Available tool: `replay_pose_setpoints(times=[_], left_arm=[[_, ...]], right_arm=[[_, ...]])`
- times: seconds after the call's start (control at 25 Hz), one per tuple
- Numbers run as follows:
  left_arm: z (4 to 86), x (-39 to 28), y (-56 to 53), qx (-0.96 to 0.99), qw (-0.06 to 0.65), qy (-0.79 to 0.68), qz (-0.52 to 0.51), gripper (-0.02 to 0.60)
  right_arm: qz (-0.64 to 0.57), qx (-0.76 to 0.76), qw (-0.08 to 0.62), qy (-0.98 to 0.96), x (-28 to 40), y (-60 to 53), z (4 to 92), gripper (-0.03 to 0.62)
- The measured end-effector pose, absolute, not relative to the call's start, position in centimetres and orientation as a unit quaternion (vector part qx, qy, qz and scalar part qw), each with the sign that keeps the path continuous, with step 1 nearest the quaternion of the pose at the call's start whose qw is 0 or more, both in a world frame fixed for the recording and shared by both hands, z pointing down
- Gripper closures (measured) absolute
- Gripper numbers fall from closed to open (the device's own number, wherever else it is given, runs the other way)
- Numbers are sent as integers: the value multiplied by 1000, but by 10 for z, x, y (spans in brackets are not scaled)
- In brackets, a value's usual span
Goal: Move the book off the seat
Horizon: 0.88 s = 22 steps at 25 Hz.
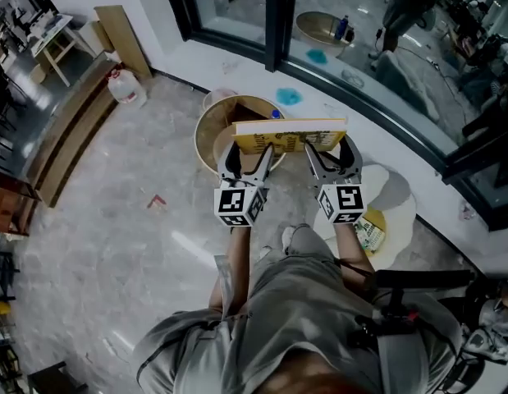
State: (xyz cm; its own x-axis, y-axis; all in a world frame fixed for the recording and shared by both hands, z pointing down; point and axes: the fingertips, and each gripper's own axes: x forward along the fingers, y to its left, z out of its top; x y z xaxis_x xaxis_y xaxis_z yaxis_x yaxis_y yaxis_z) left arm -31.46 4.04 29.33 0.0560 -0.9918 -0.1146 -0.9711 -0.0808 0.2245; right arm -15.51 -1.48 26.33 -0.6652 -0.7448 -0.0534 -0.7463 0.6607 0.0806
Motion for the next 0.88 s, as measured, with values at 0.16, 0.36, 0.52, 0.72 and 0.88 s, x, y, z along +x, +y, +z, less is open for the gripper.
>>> replay_pose_setpoints(times=[0.16,0.36,0.52,0.72,0.88], left_arm=[[295,-346,38,705,41,-698,-123,224],[307,-394,38,669,39,-734,-110,224],[318,-439,25,643,42,-759,-90,224],[332,-490,-9,623,57,-778,-59,224],[339,-515,-53,614,67,-785,-43,225]], right_arm=[[43,-383,6,923,-190,-27,267,250],[19,-336,14,941,-244,-43,286,250],[-1,-303,16,953,-294,-67,302,250],[-35,-274,1,961,-351,-109,328,250],[-52,-263,-7,963,-378,-156,340,250]])
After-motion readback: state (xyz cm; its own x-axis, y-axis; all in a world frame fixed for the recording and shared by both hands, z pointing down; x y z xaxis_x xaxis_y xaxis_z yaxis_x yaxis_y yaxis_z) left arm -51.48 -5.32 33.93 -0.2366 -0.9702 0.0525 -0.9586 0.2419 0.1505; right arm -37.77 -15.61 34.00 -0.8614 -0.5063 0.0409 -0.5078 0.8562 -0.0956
